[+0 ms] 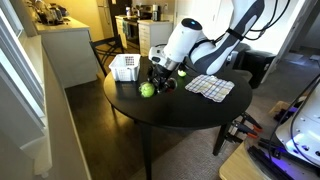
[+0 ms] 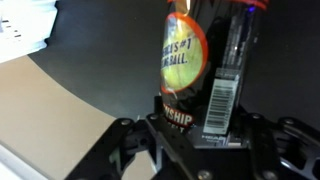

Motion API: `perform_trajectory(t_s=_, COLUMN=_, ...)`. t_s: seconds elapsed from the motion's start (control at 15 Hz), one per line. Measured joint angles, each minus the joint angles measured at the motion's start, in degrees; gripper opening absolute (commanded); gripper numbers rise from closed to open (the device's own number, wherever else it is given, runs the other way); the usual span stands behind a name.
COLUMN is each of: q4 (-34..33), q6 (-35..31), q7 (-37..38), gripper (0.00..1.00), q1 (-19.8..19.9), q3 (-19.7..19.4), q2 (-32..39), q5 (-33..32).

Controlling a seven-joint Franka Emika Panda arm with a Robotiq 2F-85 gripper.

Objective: Pour the tennis balls onto the table

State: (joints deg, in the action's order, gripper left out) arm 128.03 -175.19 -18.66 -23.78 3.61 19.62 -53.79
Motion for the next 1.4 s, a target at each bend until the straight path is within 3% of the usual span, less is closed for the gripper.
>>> perform_trajectory(t_s=1.0, q4=-0.6, q6=-1.8, q7=25.4, gripper=0.36, q1=-7.6, q3=-10.0, q2=-6.1, q5=-2.7)
perform_trajectory(t_s=1.33, q4=-2.0, q6=-1.8, q7=33.5, gripper=0.36, q1=-11.1, q3=-14.1, q2=-6.1, q5=-9.7)
perform_trajectory(t_s=1.4, q4=-2.3, q6=-1.8, q7=35.0, gripper=0.74, q1=-11.7, q3=-14.8, q2=-6.1, q5=-11.3)
